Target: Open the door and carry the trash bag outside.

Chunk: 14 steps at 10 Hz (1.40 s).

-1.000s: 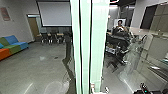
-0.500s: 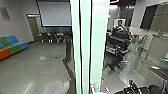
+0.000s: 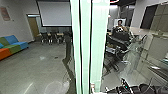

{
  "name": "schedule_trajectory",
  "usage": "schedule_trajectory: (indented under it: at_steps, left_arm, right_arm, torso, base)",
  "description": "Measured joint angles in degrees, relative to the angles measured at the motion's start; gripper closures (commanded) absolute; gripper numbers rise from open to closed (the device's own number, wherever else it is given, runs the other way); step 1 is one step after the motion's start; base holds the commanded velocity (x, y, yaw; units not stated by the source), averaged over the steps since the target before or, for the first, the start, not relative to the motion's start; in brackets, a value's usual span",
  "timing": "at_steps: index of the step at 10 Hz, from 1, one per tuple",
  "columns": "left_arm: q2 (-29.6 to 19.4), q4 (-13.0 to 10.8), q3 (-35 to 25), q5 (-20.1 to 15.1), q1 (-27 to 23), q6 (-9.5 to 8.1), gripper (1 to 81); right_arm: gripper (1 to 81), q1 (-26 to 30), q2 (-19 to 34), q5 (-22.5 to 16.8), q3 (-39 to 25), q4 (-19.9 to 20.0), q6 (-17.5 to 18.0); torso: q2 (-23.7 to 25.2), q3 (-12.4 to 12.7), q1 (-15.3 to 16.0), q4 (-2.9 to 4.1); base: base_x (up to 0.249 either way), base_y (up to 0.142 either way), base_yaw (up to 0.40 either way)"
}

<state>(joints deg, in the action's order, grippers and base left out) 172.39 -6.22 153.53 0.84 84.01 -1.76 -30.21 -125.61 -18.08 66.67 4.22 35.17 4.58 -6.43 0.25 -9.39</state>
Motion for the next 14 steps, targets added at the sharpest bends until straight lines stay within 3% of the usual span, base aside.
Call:
schedule_trajectory:
  at_steps: [3,9,11,14]
  left_arm:
    - [0.0,0.0,0.0,0.0,0.0,0.0,81.1]
    - [-0.1,0.0,0.0,0.0,0.0,0.0,81.1]
    - [-0.2,0.0,0.0,0.0,0.0,0.0,81.1]
    - [-0.2,0.0,0.0,0.0,0.0,0.0,81.1]
  right_arm:
    - [1.0,-0.1,-3.3,3.2,1.6,0.0,4.9]
    - [1.0,-7.9,-6.6,10.7,7.3,0.5,7.1]
    - [1.0,-9.1,-7.4,10.6,9.1,1.6,7.2]
    - [1.0,-7.2,-7.5,6.8,9.5,2.8,6.7]
  torso:
    - [0.0,0.0,0.0,0.0]
    - [0.0,0.0,0.0,0.0]
    - [0.0,0.0,0.0,0.0]
    - [0.0,0.0,0.0,0.0]
  base:
    - [0.0,0.0,0.0]
    - [0.0,0.0,0.0]
    - [0.0,0.0,0.0]
    - [0.0,0.0,0.0]
